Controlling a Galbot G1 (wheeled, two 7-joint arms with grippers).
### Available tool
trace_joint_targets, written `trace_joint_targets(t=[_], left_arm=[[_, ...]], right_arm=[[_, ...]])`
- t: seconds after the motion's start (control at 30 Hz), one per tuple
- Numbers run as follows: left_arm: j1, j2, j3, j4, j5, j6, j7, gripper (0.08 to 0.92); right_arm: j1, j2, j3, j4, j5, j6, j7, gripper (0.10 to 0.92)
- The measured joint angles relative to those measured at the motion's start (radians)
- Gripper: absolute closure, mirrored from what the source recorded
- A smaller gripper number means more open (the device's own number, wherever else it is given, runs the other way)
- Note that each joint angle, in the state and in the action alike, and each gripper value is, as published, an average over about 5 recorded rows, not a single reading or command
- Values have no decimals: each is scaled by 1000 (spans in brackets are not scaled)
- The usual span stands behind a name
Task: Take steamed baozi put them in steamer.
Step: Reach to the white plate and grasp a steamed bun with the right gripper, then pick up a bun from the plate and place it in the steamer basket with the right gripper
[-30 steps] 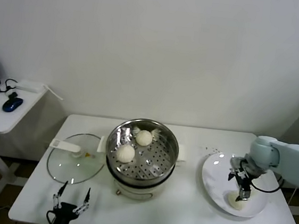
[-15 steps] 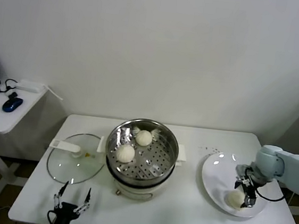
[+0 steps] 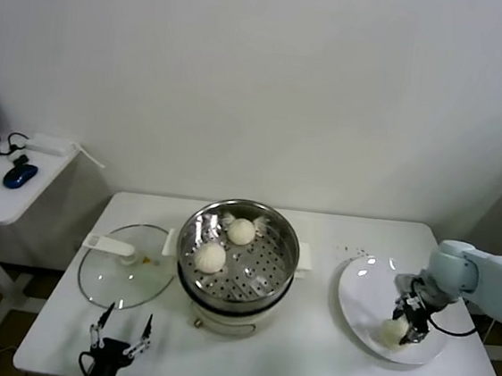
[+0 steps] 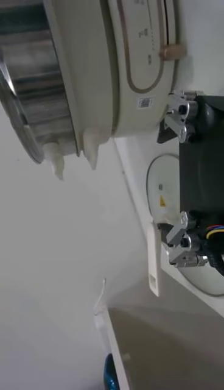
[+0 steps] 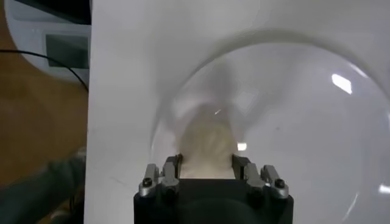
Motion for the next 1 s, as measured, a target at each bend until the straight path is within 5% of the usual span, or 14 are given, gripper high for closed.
trace_joint_targets(t=[0.47, 1.0], left_arm=[[2, 10, 2, -2, -1, -9, -8, 177], [14, 0, 13, -3, 16, -17, -20, 177]], right_arm=[[443, 229, -99, 113, 161, 181, -46, 446], [479, 443, 83, 346, -65, 410, 69, 417]])
